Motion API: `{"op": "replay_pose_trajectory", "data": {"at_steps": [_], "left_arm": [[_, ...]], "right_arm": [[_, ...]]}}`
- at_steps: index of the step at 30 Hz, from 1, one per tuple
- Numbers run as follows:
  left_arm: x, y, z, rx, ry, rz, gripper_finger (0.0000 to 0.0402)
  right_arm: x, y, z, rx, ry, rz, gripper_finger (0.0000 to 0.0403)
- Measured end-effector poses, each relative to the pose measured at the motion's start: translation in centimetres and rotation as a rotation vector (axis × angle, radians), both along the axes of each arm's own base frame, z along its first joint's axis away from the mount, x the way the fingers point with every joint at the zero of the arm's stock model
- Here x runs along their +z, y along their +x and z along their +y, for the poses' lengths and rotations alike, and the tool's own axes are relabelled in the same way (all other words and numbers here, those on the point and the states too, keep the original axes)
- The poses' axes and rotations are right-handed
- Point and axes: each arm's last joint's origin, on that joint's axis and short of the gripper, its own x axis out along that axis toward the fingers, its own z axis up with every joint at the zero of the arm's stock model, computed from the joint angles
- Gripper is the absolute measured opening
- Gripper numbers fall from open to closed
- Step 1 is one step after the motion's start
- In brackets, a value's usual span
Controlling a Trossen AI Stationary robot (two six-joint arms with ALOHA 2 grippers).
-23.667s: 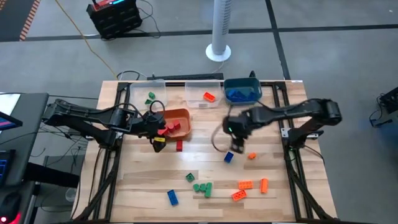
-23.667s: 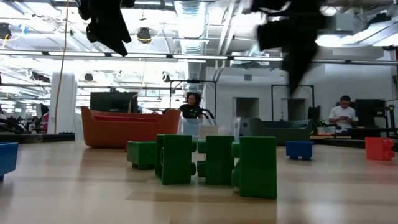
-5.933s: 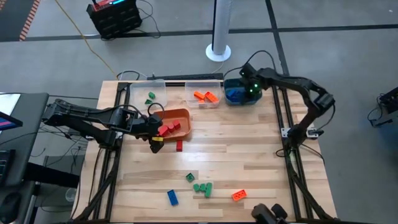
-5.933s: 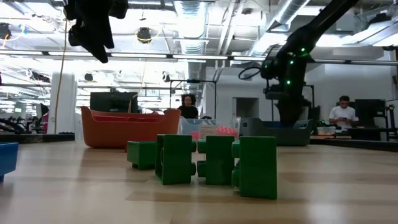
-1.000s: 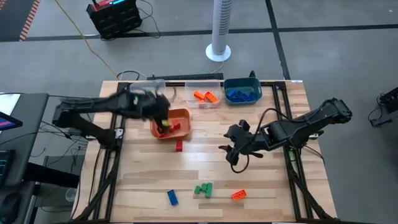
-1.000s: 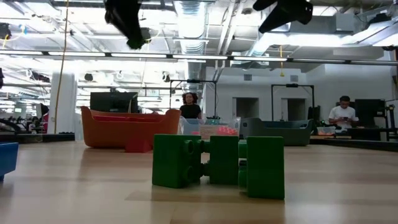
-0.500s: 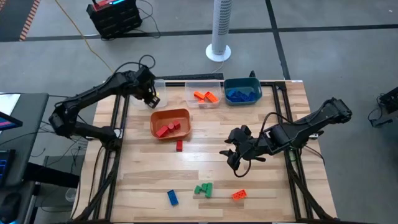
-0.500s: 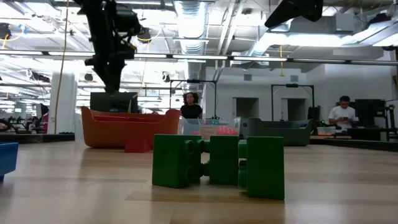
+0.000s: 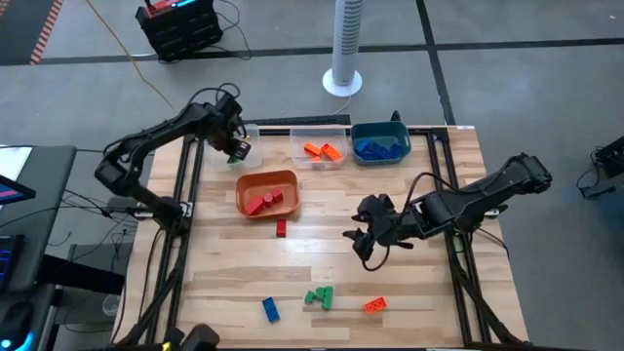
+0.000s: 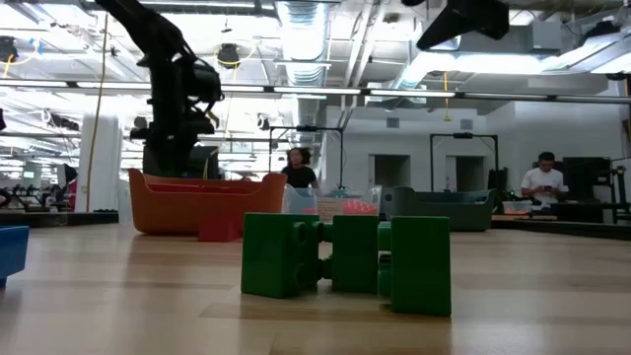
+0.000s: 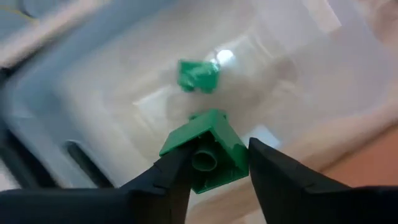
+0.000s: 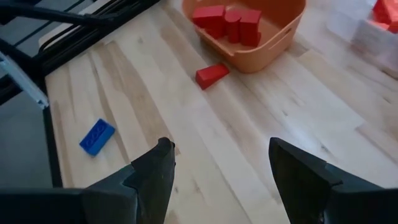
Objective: Sort blocks
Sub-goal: Put the green game piece into the left transparent bin
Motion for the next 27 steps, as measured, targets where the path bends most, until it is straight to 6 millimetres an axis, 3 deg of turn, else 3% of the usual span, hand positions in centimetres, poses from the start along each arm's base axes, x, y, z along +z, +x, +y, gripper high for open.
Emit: {"op": "replay_pose_trajectory", "data": {"at_steps": [6, 10, 14, 18, 24, 27], "left_arm": [[-0.6, 0.2, 0.2, -0.05, -0.06, -0.03, 0.0233], [0.3, 0.3, 0.4, -0.062, -0.05, -0.032, 0.0285], [1.7, 0.4, 0.4, -0.09, 0.007, -0.077, 0.0299], [3.5, 0.8, 0.4, -0.14, -0.033, -0.26, 0.0292], [6.8, 0.4, -0.7, -0.104, 0.01, -0.467, 0.0287], [7.7, -0.3, -0.9, -0.008, 0.043, -0.505, 0.0286]], "right_arm": [[0.0, 0.4, -1.2, -0.032, -0.002, 0.003, 0.0265], [0.1, 0.5, -1.5, -0.034, -0.007, -0.002, 0.0265], [0.3, 0.8, -1.4, -0.014, -0.017, -0.034, 0.0265], [0.8, 1.4, -2.1, -0.014, -0.034, -0.085, 0.0265], [2.0, 4.5, -6.8, -0.023, -0.086, -0.269, 0.0265], [0.9, 7.1, -10.2, -0.01, -0.121, -0.298, 0.0265]]}}
